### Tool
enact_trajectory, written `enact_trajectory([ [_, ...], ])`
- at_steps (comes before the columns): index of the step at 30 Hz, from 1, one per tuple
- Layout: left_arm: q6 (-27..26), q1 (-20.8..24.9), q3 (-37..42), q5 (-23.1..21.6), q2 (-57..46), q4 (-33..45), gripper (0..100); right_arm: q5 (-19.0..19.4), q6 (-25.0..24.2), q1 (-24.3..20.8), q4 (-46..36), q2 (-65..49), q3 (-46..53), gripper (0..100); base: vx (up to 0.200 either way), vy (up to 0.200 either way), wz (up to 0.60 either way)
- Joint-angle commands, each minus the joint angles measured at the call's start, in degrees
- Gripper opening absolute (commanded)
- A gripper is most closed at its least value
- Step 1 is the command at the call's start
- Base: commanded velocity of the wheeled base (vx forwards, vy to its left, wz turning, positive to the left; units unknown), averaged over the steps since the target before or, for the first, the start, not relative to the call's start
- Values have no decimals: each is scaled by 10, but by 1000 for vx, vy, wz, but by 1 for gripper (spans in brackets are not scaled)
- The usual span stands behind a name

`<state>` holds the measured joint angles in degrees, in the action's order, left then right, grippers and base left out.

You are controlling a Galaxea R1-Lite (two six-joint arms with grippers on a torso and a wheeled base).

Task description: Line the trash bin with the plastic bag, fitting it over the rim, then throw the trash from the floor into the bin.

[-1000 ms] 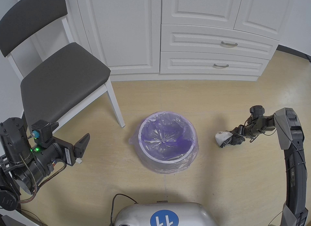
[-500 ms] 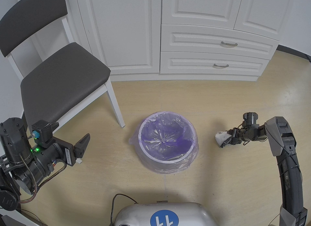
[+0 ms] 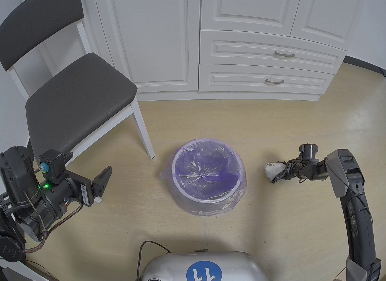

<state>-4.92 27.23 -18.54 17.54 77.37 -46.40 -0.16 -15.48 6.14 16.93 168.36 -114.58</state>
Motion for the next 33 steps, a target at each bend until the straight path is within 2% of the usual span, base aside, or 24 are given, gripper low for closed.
enact_trajectory([
  [1,0,0,0,0,0,0,100,-1,-1,0,-1,2,0,0,0,0,0],
  [11,0,0,0,0,2,-1,100,-17,-1,4,-13,-3,0,0,0,0,0],
  [14,0,-1,1,1,-3,-1,100,-33,-10,6,-41,-23,0,0,0,0,0],
  [17,0,0,1,7,-12,-1,100,-32,-26,8,-41,-46,18,0,0,0,0],
  [23,-18,1,-4,15,-37,-1,100,3,-29,21,-37,-121,107,0,0,0,0],
  [28,-21,0,-4,16,-40,-2,100,11,12,49,-44,-199,163,0,0,0,0],
  [33,-22,1,-4,15,-45,-2,100,38,48,52,-41,-273,237,0,0,0,0],
])
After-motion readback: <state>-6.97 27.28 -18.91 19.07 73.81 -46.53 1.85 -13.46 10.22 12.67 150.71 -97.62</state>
